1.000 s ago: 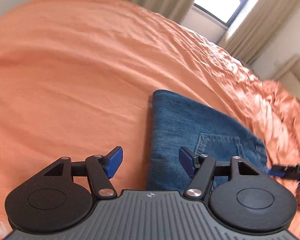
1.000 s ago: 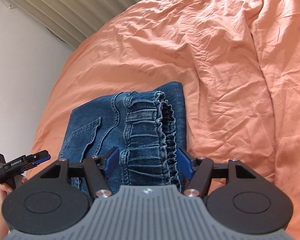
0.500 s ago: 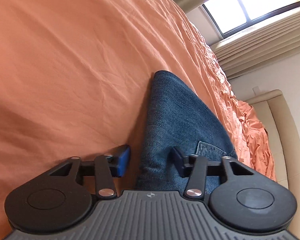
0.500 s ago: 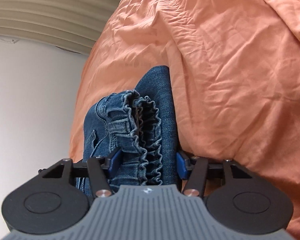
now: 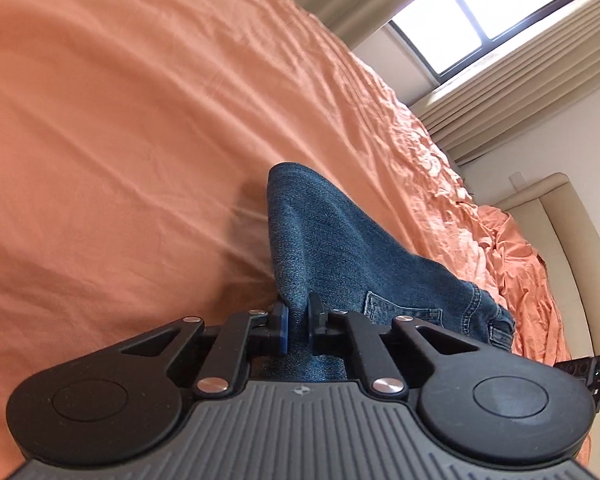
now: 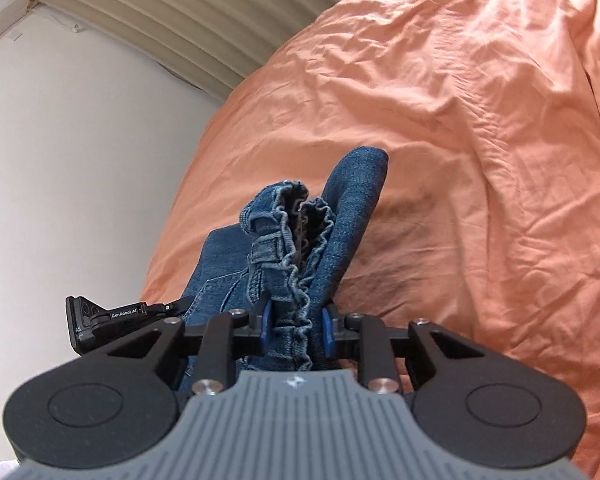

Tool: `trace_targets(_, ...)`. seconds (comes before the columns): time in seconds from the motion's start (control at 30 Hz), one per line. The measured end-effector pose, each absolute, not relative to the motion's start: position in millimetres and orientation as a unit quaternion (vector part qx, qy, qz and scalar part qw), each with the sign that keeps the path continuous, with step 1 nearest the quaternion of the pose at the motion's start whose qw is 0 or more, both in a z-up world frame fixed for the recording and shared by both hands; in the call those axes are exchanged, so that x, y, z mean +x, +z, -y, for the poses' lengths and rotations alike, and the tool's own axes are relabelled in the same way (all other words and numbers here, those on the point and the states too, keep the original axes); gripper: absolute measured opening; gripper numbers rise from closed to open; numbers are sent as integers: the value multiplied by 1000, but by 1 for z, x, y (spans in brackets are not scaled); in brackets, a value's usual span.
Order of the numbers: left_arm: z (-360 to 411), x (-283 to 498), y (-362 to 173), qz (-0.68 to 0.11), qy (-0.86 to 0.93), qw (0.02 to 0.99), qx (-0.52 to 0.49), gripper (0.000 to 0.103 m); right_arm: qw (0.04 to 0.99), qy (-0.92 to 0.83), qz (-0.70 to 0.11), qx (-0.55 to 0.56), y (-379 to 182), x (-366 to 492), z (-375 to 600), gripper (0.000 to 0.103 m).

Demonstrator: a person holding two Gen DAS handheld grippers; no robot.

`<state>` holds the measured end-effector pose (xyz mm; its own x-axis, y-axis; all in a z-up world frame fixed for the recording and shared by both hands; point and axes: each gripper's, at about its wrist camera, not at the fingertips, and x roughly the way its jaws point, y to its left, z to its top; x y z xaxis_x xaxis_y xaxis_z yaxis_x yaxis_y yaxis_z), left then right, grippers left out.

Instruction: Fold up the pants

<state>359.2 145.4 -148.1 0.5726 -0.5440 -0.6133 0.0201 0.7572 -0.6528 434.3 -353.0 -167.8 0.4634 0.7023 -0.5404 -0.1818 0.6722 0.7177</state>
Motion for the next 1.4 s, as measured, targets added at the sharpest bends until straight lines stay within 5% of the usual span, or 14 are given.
trace_targets(0.3,-224,295,-71,-394,-126,874,-255,8,794,334,-419,289,-110,422,247,20)
trace_targets(0.6,-345,251,-26,-390,-27,895,-214,8,750,387,-429,321,-135,422,90,20)
trace_targets(1.1,-411,280,-148,-429,16,872,-236,9,740,327,-507,298,-234,440,22,19)
trace_targets(1.4,-425,289,-178,-449,12,855,-260,26,741,296,-531,286,-235,440,13,22)
